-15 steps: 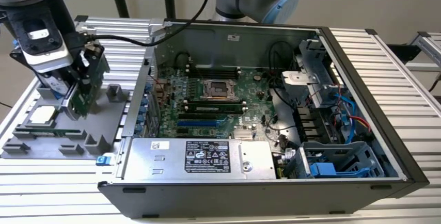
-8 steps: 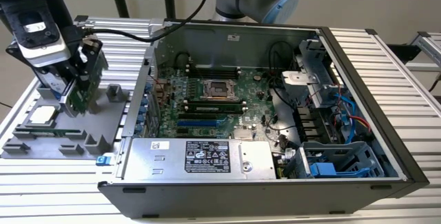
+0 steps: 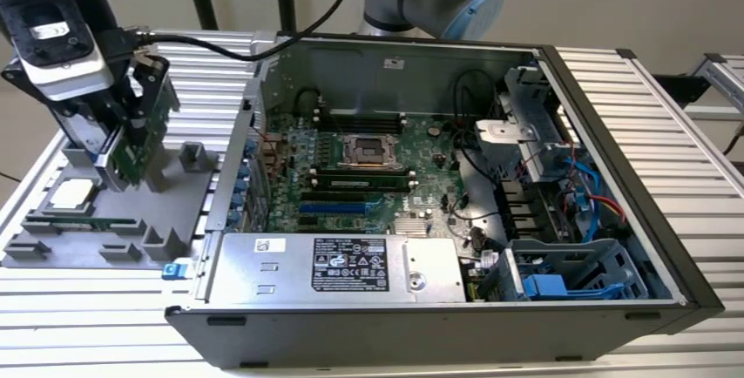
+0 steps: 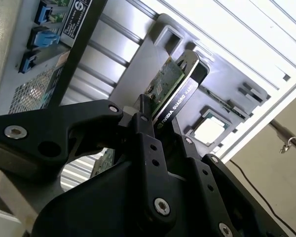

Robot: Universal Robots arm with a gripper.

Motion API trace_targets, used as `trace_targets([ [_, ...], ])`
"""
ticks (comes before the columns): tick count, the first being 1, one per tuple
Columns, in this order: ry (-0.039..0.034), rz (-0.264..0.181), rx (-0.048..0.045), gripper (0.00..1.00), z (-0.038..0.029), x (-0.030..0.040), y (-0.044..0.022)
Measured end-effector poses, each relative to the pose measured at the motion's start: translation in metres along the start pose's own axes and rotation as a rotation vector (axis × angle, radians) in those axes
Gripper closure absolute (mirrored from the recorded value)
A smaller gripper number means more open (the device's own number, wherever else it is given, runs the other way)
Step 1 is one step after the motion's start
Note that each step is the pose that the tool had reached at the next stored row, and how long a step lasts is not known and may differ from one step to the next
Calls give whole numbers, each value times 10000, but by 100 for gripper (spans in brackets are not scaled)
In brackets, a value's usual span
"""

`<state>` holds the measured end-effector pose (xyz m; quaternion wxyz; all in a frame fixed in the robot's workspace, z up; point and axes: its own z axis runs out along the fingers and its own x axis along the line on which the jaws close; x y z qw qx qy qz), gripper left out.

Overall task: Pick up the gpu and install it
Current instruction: 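Pick up the gpu and move the gpu toward the slot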

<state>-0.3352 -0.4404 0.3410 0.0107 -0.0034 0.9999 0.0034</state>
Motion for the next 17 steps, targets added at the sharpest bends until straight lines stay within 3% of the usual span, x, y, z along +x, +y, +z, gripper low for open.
trace_targets([
  [17,1,-31,0,100,-272,-6,2],
])
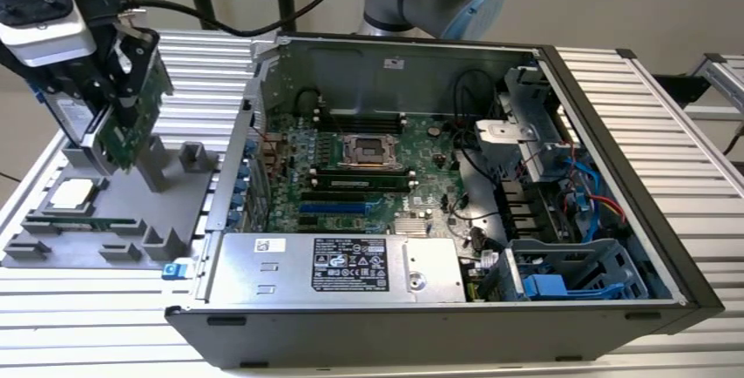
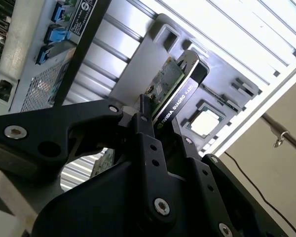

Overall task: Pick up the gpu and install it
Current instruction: 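Pick up the gpu and move the gpu toward the slot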

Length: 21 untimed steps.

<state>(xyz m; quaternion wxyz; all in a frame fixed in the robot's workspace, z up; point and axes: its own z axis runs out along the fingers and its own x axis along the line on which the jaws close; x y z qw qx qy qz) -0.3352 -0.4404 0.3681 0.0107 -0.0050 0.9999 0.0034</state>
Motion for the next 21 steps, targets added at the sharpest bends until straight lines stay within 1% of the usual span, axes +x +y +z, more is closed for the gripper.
trace_targets([
  [21,0,-22,0,100,-297,-6,2],
])
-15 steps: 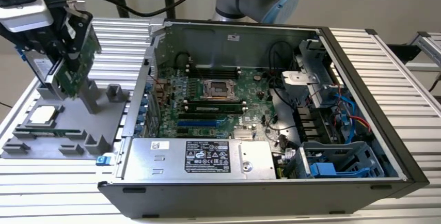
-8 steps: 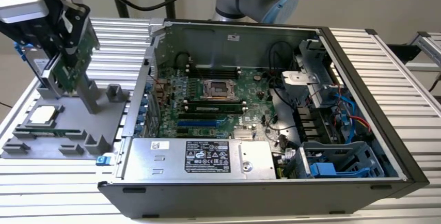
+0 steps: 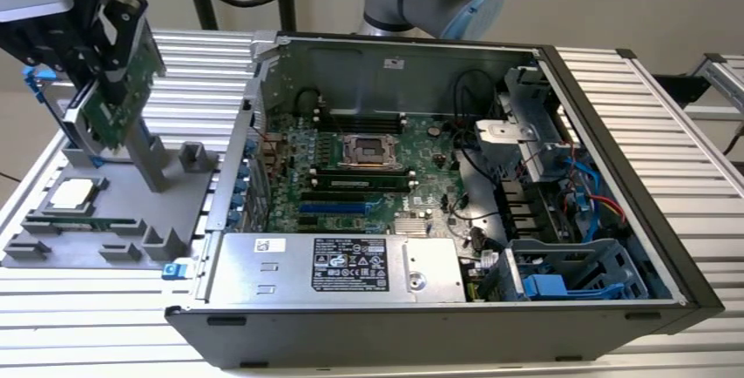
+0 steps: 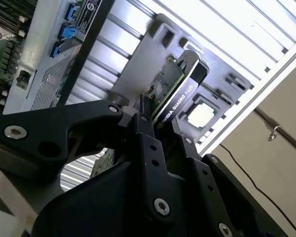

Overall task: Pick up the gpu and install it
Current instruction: 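Pick up the gpu and move the gpu toward the slot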

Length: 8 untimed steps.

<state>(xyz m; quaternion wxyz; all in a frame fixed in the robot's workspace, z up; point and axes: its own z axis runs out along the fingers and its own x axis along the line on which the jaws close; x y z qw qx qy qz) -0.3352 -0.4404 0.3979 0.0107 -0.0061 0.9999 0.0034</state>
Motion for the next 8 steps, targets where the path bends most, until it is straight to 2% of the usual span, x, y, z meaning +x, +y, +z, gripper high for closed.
trace_targets([
  [8,0,-15,-1,100,-106,-2,1],
])
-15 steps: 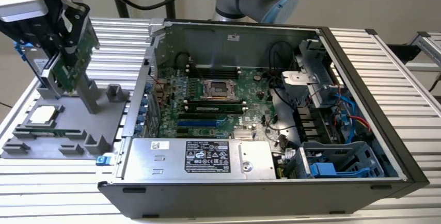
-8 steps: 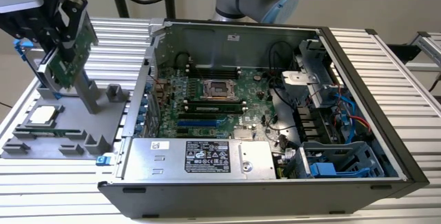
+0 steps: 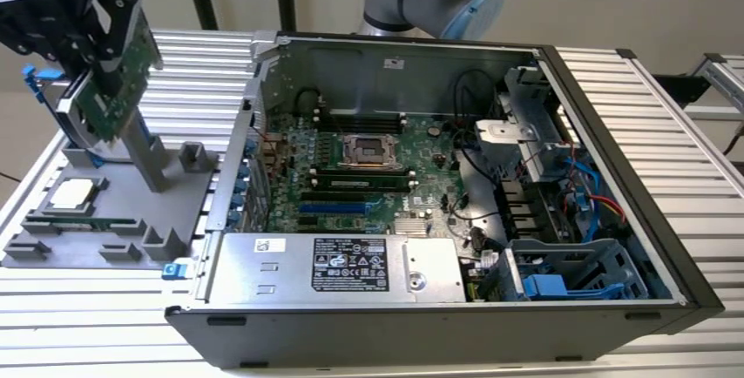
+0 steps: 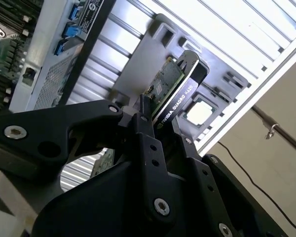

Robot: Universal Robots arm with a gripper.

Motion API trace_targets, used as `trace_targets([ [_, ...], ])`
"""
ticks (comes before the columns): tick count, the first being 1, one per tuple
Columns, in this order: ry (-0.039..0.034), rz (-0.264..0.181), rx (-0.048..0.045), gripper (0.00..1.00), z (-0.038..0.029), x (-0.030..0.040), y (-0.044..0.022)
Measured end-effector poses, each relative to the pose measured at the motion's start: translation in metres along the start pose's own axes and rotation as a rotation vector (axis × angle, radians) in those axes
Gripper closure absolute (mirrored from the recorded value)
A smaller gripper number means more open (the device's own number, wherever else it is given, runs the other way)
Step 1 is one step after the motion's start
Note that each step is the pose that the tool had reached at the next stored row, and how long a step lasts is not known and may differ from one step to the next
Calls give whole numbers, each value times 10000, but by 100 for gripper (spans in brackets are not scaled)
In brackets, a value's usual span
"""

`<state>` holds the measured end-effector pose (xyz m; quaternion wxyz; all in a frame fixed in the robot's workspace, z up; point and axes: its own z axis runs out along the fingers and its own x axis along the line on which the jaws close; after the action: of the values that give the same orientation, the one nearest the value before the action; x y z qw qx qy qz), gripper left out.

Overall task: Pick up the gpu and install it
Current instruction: 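Pick up the gpu and move the gpu toward the slot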

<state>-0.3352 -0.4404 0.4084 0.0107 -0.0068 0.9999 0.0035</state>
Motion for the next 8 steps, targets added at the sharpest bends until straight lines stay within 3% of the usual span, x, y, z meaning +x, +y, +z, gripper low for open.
trace_targets([
  [8,0,-11,0,100,-70,-1,1],
])
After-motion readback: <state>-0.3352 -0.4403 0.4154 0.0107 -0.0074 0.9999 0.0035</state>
